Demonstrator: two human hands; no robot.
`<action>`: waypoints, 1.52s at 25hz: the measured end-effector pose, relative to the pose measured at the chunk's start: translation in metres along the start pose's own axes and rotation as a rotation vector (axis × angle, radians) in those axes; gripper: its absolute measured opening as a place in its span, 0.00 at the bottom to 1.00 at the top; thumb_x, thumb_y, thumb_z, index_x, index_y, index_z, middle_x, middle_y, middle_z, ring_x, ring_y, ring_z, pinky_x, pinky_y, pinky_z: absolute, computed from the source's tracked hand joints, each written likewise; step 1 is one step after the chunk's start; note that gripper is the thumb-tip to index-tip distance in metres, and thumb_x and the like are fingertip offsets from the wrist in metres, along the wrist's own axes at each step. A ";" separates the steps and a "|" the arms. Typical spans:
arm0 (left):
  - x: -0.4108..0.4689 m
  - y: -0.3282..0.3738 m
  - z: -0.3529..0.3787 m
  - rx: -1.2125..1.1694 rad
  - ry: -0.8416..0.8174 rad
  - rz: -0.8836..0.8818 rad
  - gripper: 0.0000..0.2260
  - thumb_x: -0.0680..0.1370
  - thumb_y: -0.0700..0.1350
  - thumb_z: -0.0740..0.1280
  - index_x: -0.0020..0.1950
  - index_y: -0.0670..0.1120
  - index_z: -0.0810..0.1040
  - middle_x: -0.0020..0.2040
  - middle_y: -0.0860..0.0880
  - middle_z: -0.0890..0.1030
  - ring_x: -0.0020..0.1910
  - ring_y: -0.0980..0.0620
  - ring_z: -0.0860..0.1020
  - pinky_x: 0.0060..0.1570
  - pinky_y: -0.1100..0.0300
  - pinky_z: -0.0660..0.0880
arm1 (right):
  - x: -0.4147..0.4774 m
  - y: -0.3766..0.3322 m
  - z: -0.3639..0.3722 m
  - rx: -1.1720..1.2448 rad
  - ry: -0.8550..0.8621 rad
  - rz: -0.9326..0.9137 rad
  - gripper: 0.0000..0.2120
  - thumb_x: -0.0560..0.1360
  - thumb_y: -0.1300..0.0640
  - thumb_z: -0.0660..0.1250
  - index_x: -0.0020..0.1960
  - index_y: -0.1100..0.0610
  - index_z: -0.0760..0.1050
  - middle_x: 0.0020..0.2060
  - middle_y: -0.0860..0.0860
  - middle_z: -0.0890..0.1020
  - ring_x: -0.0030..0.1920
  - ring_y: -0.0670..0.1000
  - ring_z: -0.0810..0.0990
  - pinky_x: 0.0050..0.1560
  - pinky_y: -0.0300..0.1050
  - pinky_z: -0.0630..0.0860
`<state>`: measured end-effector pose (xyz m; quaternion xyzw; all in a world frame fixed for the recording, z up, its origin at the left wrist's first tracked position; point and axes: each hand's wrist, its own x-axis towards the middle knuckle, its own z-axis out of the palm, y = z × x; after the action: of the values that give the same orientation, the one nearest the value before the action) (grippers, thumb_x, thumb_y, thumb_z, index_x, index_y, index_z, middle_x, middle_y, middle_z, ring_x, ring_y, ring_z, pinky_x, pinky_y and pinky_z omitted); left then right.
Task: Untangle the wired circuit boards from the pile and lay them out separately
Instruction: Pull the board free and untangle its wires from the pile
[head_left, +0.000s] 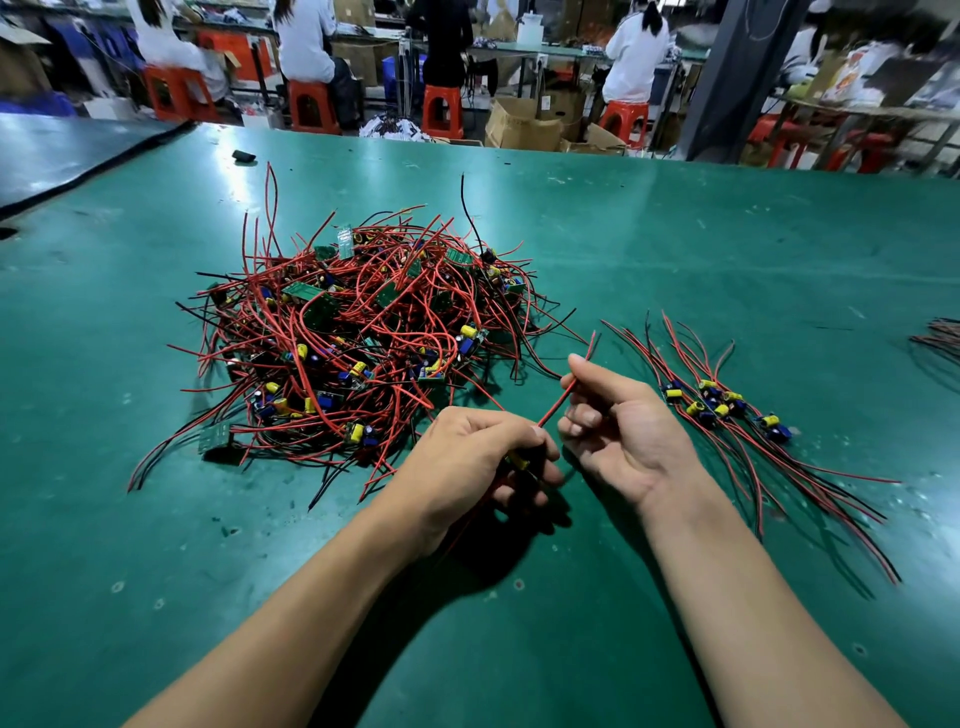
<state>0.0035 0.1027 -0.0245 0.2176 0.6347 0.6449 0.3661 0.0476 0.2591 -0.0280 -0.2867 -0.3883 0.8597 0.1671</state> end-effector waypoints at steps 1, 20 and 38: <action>0.000 0.001 0.000 0.000 -0.008 -0.005 0.12 0.77 0.39 0.64 0.38 0.43 0.84 0.37 0.41 0.84 0.31 0.46 0.81 0.28 0.64 0.73 | 0.000 -0.001 0.000 0.031 0.000 0.010 0.12 0.69 0.60 0.74 0.27 0.59 0.80 0.27 0.49 0.73 0.20 0.43 0.63 0.23 0.36 0.65; -0.003 0.004 0.001 0.102 -0.058 -0.041 0.13 0.78 0.41 0.65 0.36 0.45 0.85 0.37 0.43 0.85 0.28 0.52 0.73 0.30 0.63 0.70 | 0.006 -0.012 -0.009 0.316 0.023 0.008 0.21 0.77 0.59 0.68 0.26 0.60 0.77 0.23 0.48 0.73 0.19 0.44 0.64 0.22 0.35 0.63; -0.002 0.002 0.000 -0.010 0.036 0.010 0.11 0.80 0.38 0.63 0.40 0.37 0.81 0.34 0.40 0.82 0.30 0.46 0.79 0.28 0.63 0.75 | -0.002 0.005 -0.006 -0.441 -0.065 -0.215 0.11 0.78 0.53 0.70 0.40 0.59 0.83 0.25 0.48 0.68 0.24 0.46 0.64 0.25 0.38 0.60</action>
<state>0.0041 0.1014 -0.0222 0.2074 0.6369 0.6534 0.3526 0.0526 0.2588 -0.0343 -0.2454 -0.5998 0.7404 0.1785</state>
